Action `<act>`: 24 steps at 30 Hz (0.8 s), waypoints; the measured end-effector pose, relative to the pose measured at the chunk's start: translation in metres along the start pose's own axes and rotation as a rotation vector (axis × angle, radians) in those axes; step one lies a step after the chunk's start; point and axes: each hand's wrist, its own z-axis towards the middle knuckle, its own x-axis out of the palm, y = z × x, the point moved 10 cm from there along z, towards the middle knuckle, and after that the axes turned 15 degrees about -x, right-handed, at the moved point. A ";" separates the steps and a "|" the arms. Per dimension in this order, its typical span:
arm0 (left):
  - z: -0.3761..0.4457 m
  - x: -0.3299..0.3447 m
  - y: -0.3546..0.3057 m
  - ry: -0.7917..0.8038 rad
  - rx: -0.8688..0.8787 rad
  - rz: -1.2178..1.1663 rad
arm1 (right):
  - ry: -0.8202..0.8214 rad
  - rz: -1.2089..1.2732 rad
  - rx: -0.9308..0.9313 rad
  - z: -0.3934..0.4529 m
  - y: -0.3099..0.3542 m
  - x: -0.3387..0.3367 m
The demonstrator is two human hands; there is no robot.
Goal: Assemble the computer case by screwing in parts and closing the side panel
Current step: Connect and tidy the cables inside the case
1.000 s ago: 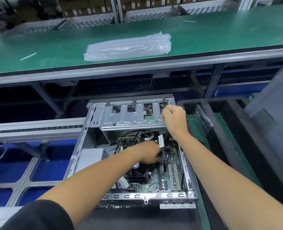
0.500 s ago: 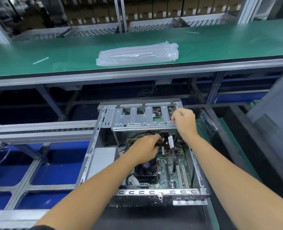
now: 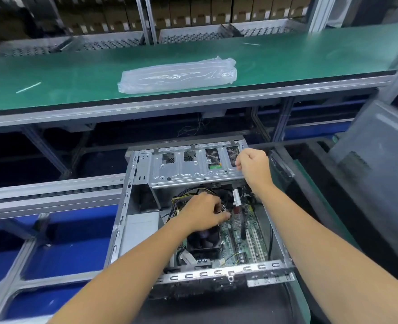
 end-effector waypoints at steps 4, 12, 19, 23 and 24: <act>0.002 -0.007 0.007 -0.068 -0.049 -0.041 | -0.008 0.013 0.012 0.002 -0.001 -0.001; -0.003 -0.016 0.009 -0.052 -0.075 -0.097 | -0.073 0.132 0.091 0.001 -0.005 -0.006; 0.004 -0.004 -0.017 0.080 -0.086 -0.190 | -0.010 0.151 0.145 -0.002 -0.003 -0.006; 0.008 -0.009 -0.018 0.048 -0.112 -0.196 | 0.033 0.250 0.382 0.001 -0.017 -0.005; 0.008 -0.014 -0.017 0.001 -0.115 -0.211 | 0.031 0.299 0.443 0.002 -0.018 -0.008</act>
